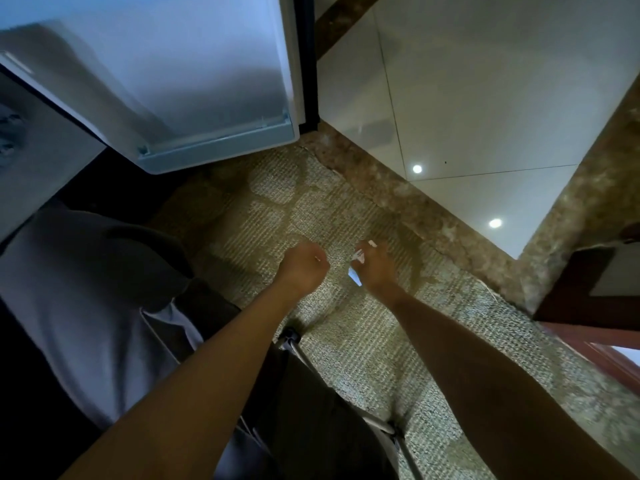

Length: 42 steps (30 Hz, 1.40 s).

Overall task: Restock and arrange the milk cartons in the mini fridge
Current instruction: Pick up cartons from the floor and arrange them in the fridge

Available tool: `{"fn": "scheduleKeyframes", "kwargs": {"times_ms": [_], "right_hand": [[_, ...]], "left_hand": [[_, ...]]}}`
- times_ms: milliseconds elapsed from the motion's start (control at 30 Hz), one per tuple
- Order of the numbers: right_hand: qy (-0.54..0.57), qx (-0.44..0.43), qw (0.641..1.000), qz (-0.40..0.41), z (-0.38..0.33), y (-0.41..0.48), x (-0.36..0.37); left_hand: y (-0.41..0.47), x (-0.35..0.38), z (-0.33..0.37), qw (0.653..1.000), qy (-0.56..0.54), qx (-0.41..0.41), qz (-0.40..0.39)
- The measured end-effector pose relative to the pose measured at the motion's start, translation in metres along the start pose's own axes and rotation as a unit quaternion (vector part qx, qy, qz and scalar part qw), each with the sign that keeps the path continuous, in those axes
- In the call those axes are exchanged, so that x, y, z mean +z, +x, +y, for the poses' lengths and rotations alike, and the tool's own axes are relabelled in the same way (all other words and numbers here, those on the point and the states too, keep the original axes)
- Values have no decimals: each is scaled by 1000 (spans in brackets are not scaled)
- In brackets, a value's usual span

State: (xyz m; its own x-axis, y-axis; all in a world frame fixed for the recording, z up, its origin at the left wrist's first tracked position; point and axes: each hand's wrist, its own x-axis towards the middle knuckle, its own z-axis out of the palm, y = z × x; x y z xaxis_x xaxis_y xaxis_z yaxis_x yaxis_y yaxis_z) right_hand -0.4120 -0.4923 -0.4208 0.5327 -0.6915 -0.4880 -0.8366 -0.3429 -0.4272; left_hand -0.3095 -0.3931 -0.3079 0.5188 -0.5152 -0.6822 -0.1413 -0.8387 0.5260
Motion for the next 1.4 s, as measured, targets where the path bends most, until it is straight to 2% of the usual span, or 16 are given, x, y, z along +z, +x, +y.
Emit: {"fn": "scheduleKeyframes", "kwargs": {"times_ms": [167, 333, 600, 800, 933, 1067, 1167, 1267, 1400], "right_hand": [[16, -30, 999, 19, -31, -9, -30], [59, -99, 990, 83, -95, -27, -74], [79, -236, 953, 174, -209, -94, -150], [74, -324, 924, 188, -282, -139, -178], [127, -366, 913, 130, -316, -155, -181], [182, -373, 907, 65, -339, -158, -173], [111, -376, 920, 5, -359, -152, -161], [40, -399, 913, -77, -386, -149, -141], [22, -427, 901, -74, -426, -137, -105]], "left_hand": [[-9, -6, 2, 1000, -15, 1, 8], [-24, -24, 7, 999, -5, 17, 38], [-68, -113, 25, 975, -20, 88, 204], [-114, -176, 26, 942, -63, 110, 312], [-140, -214, 14, 931, -109, 104, 333], [-156, -250, -6, 909, -171, 65, 373], [-162, -274, -21, 889, -222, 54, 396], [-164, -298, -36, 874, -257, 48, 410], [-157, -324, -59, 866, -284, 44, 410]]}}
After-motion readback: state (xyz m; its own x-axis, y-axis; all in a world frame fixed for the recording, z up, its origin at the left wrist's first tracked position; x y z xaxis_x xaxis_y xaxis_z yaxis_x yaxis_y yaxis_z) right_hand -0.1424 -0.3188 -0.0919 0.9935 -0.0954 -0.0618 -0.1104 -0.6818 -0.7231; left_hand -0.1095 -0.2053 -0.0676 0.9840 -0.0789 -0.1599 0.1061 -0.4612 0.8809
